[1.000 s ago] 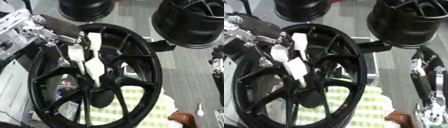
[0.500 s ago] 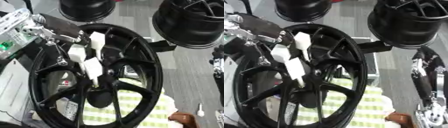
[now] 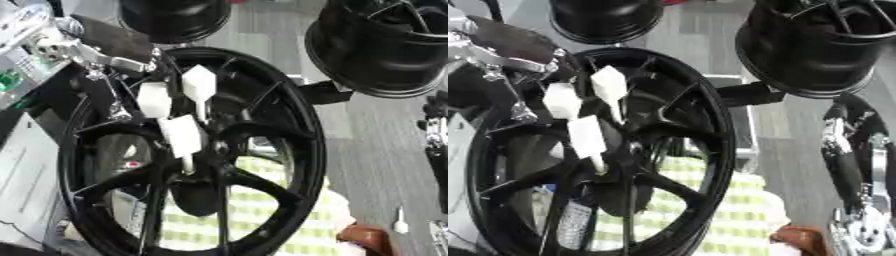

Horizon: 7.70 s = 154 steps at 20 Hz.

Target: Pull the pin out of the wheel hub.

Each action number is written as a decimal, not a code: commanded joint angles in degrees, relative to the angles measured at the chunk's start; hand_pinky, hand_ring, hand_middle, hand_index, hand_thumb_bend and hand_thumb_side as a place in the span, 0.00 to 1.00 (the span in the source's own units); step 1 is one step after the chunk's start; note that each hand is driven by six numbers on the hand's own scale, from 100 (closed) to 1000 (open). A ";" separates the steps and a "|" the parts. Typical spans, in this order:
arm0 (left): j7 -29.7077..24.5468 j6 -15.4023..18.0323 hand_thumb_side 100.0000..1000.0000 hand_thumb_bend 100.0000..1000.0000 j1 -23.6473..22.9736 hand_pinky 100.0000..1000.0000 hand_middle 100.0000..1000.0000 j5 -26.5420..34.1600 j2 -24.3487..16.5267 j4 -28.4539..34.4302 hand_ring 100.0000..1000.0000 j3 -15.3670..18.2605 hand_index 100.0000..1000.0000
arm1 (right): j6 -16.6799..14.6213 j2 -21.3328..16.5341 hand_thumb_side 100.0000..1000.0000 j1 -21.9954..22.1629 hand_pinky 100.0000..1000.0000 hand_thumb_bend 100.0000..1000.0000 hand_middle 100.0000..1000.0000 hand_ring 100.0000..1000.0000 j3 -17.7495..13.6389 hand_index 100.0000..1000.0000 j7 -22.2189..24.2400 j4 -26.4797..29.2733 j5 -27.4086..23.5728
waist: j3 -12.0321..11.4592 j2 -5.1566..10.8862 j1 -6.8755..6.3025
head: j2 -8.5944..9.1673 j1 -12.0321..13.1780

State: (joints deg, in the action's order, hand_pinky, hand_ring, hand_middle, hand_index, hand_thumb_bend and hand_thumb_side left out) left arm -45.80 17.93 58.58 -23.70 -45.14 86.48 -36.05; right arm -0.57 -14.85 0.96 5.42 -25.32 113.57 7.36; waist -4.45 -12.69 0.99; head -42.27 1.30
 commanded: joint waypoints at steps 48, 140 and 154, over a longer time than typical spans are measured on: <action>-6.17 1.45 0.42 0.28 2.86 0.71 0.63 -0.14 2.14 -3.20 0.68 2.67 0.78 | -0.19 0.00 0.63 -0.27 0.75 0.00 0.76 0.82 -0.07 0.83 -0.14 1.02 -0.55 | 0.53 1.19 -0.13 | 0.08 -0.25; 16.00 -13.70 0.22 0.14 -13.09 0.77 0.73 -14.10 -14.75 -20.18 0.76 34.72 0.78 | -1.06 -1.04 0.63 -0.12 0.75 0.00 0.75 0.82 -2.29 0.82 -2.92 1.02 1.07 | -0.93 1.38 0.30 | 0.55 -3.68; 36.15 -14.00 0.34 0.00 -14.45 0.71 0.60 4.55 -14.89 -7.05 0.62 34.80 0.70 | -1.80 -3.18 0.62 -0.12 0.75 0.00 0.75 0.82 -2.33 0.82 -3.16 1.02 1.54 | -1.42 1.63 0.68 | 0.81 -4.15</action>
State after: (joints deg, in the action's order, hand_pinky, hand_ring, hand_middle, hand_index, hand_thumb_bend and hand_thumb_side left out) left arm -10.76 3.77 43.49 -21.00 -57.60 77.13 -1.56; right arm -2.07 -16.36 1.23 3.51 -28.38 113.57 8.44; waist -5.80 -11.99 1.89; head -42.18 -2.69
